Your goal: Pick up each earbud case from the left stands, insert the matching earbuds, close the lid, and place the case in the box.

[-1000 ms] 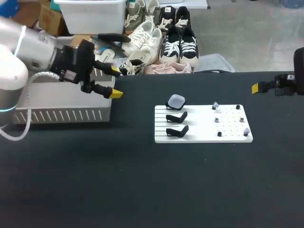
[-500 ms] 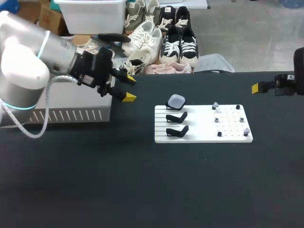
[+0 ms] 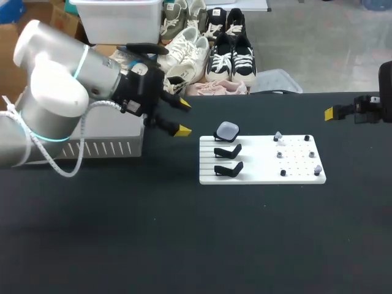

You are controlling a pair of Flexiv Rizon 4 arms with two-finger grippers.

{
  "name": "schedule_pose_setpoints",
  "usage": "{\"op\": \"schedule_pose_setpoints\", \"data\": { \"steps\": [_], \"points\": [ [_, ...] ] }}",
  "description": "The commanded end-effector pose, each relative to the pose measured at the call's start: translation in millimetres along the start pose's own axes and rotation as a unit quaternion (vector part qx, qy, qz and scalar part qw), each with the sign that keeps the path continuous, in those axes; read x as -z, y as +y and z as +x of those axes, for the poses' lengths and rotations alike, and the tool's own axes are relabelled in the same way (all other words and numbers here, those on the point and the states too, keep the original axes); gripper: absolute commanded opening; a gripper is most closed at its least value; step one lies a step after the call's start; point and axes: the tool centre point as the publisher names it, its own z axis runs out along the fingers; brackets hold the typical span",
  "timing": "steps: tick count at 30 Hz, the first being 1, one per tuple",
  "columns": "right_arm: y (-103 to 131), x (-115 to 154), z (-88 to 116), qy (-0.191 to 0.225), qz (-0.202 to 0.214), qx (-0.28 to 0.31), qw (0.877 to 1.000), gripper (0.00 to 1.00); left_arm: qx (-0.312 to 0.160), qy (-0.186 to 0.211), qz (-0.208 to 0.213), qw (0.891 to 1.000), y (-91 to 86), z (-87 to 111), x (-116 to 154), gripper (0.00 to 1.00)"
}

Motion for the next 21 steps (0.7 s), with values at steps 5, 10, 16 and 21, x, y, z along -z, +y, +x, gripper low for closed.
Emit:
{"op": "schedule_pose_setpoints", "data": {
  "steps": [5,10,16,21],
  "points": [
    [-2.2,-0.2,-0.2,0.001,-0.004,0.001,1.000,1.00,0.008,0.005,0.014,1.000,15.2,5.4,-19.5,0.83],
    [-2.2,-0.2,-0.2,0.001,-0.004,0.001,1.000,1.00,0.009,0.010,0.016,1.000,18.4,7.5,-28.0,0.86],
    [-2.2,-0.2,-0.2,0.001,-0.004,0.001,1.000,1.00,0.009,0.012,0.021,1.000,20.8,7.3,-37.4,0.91],
    [-2.2,-0.2,-0.2,0.001,-0.004,0.001,1.000,1.00,0.011,0.011,0.025,1.000,22.8,5.4,-47.2,0.85]
  ]
}}
